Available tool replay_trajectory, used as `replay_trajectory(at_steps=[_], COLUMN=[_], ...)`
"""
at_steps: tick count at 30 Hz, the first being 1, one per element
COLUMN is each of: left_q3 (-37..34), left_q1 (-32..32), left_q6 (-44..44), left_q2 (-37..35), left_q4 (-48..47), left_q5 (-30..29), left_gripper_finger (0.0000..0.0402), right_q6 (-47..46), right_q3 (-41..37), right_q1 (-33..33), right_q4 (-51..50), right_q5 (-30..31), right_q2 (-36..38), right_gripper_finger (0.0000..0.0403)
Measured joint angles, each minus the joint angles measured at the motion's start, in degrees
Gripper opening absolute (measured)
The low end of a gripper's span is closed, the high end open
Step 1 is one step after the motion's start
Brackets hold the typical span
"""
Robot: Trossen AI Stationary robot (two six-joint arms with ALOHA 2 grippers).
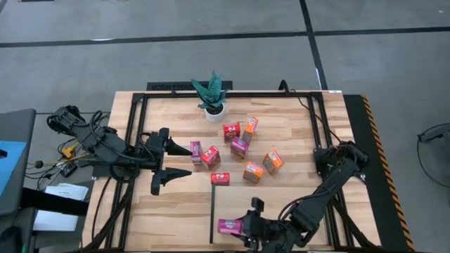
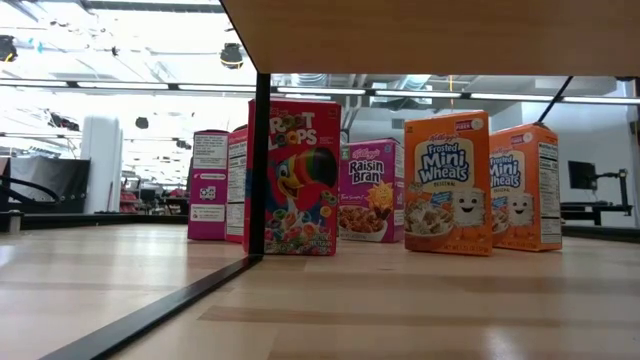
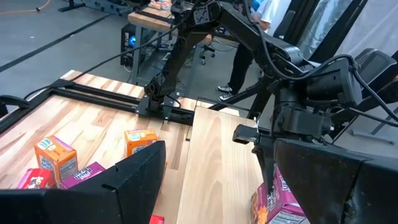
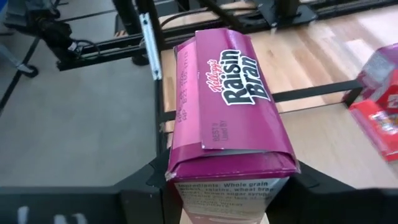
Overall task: Stack cereal on shelf
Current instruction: Put the purple cereal box on the upper left shelf, then put the purple cereal box on the middle left shelf
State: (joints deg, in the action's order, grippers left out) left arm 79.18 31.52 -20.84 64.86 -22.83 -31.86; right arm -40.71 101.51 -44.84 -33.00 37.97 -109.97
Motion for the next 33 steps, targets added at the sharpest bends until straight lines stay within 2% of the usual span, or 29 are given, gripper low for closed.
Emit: replay_trajectory(at_steps=[8, 15, 25, 33], left_q3=[0.0, 0.0, 0.0, 0.0], left_q1=[0.0, 0.01, -0.01, -0.01], left_q6=[0.02, 0.02, 0.04, 0.04], left_q2=[0.0, 0.0, 0.0, 0.0], left_q4=[-0.02, -0.02, -0.04, -0.2], left_q5=[0.0, 0.0, 0.0, 0.0], left_gripper_finger=[0.029, 0.029, 0.029, 0.029], right_q6=[0.02, 0.76, 4.45, 9.04], right_q3=[-0.02, -0.02, -0.11, -0.11], right_q1=[0.21, 0.33, -0.66, -1.79], right_q4=[0.0, 0.02, 0.26, -0.44], right_q5=[-0.73, -1.69, -2.6, -1.97], right_q2=[0.0, 0.01, 3.72, 10.64], right_gripper_finger=[0.0248, 0.0249, 0.025, 0.0249])
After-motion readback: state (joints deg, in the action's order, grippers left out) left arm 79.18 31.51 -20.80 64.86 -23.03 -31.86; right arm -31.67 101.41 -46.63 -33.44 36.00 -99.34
